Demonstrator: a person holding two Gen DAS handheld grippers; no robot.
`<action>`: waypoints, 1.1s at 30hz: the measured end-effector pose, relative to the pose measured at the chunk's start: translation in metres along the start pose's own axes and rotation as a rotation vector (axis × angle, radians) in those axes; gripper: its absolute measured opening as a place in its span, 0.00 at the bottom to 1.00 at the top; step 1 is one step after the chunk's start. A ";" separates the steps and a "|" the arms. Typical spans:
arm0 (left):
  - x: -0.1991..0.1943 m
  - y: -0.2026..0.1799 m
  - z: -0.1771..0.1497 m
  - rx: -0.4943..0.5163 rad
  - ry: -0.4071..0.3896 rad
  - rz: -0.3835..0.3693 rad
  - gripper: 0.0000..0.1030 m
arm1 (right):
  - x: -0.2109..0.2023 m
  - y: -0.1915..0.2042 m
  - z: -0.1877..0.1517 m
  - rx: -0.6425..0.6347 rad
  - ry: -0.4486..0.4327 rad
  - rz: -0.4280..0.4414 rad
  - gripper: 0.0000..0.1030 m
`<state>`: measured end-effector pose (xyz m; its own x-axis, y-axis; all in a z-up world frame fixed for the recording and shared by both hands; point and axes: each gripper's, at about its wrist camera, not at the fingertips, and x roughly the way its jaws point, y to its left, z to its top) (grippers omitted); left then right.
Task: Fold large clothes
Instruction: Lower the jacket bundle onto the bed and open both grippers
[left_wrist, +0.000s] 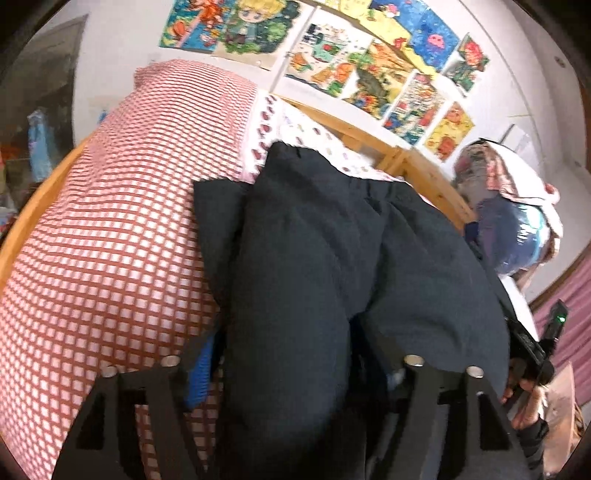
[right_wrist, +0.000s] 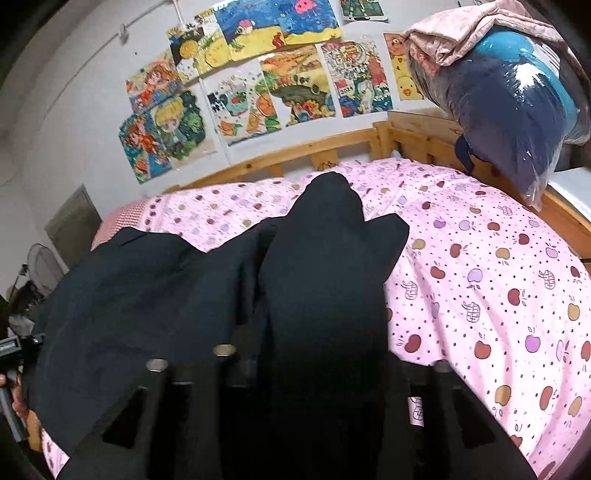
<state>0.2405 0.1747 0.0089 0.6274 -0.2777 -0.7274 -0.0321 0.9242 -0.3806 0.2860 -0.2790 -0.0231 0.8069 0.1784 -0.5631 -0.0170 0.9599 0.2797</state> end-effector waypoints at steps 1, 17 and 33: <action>-0.002 0.000 0.000 -0.001 -0.010 0.022 0.75 | 0.001 0.000 -0.001 0.004 0.002 0.005 0.59; -0.055 -0.030 -0.007 -0.006 -0.294 0.247 1.00 | -0.015 0.008 -0.010 -0.166 -0.071 -0.261 0.97; -0.094 -0.103 -0.041 0.188 -0.446 0.260 1.00 | -0.074 0.022 -0.010 -0.164 -0.166 -0.119 0.97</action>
<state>0.1523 0.0946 0.0933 0.8876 0.0663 -0.4557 -0.1162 0.9898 -0.0823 0.2205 -0.2693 0.0166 0.8944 0.0368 -0.4458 -0.0002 0.9966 0.0819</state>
